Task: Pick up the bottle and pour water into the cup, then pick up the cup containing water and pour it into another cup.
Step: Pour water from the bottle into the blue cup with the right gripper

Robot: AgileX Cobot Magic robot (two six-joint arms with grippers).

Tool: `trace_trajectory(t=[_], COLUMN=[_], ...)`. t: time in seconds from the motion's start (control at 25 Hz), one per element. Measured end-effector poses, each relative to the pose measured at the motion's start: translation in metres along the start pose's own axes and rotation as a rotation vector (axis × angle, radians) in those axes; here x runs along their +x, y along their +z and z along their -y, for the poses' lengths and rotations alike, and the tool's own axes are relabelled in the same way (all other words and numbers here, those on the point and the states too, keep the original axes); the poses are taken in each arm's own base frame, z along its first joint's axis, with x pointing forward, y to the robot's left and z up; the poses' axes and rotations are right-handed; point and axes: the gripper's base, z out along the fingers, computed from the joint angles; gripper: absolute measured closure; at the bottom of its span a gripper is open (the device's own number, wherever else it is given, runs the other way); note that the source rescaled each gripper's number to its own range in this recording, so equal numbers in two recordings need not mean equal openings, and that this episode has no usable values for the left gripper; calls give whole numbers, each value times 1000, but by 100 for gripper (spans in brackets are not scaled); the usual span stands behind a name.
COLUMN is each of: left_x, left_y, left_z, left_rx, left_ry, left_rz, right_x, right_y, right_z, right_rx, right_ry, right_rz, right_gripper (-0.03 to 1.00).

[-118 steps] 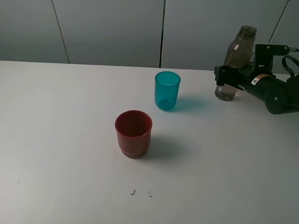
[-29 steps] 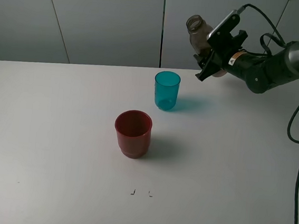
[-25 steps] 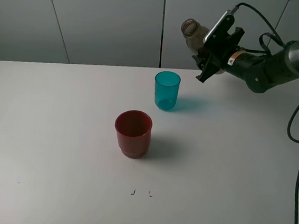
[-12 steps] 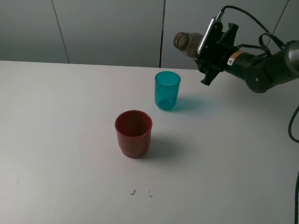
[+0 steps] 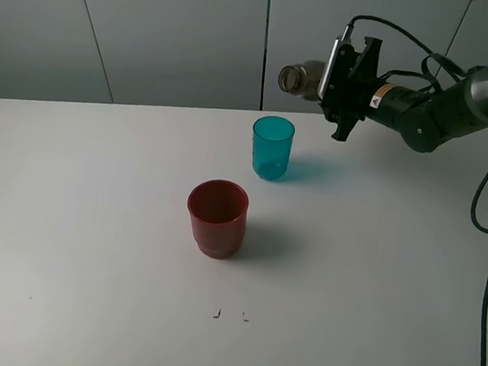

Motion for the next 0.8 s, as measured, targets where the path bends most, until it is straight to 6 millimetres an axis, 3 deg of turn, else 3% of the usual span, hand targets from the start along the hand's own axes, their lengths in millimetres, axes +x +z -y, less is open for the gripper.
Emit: trace_trajectory(t=[0.8], left_x=[0], left_y=[0], left_z=[0], left_rx=[0], left_ry=[0], left_rz=[0], right_x=[-1], right_y=[0], right_z=[-1], right_rx=[-10], right_ry=[-186], right_rz=[17], right_gripper=[97])
